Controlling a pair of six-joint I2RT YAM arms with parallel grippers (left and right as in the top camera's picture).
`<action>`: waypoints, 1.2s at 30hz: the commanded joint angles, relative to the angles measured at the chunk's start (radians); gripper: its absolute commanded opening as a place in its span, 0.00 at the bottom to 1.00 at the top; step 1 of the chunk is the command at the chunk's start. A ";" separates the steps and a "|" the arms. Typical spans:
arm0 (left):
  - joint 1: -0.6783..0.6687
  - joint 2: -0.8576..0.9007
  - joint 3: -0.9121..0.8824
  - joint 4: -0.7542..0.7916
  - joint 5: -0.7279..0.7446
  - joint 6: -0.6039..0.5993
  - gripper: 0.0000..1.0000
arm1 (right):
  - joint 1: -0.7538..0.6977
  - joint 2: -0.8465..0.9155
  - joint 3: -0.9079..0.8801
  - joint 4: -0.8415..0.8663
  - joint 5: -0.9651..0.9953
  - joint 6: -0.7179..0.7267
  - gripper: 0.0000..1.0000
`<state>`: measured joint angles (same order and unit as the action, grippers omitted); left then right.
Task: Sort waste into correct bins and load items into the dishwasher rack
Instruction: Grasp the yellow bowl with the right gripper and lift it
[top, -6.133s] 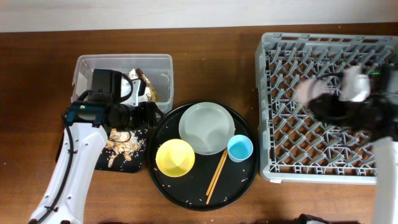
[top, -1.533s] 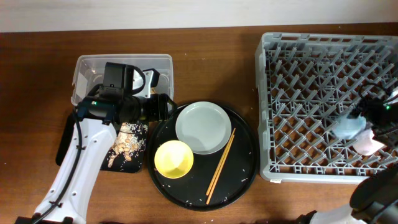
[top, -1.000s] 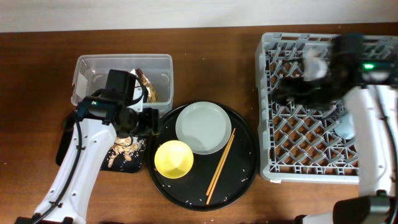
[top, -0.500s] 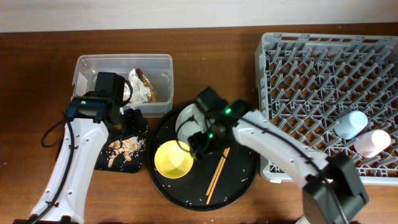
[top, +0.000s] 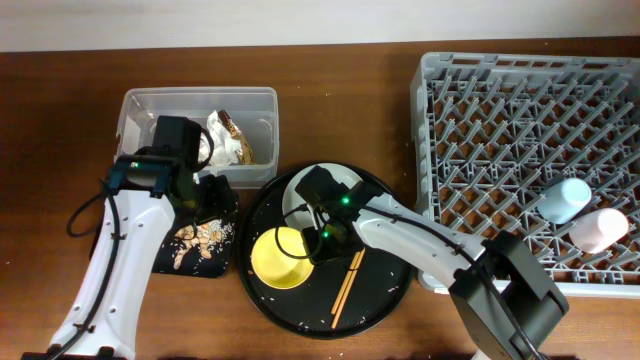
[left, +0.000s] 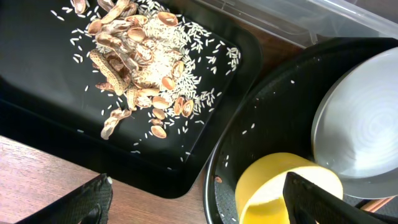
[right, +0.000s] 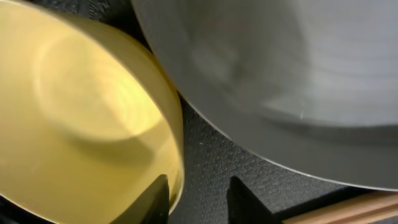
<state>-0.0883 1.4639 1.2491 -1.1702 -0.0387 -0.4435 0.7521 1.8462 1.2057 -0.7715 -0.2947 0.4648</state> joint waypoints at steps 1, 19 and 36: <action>0.005 -0.015 0.005 -0.002 -0.013 -0.016 0.87 | 0.008 0.014 -0.009 0.007 0.014 0.024 0.29; 0.005 -0.015 0.005 -0.002 -0.014 -0.016 0.87 | 0.047 0.017 -0.011 0.035 -0.008 0.050 0.04; 0.005 -0.015 0.005 0.015 -0.014 -0.015 0.87 | -0.716 -0.396 0.192 0.135 0.933 -0.257 0.04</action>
<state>-0.0883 1.4639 1.2491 -1.1576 -0.0418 -0.4469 0.1219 1.4410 1.3903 -0.6971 0.4358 0.2623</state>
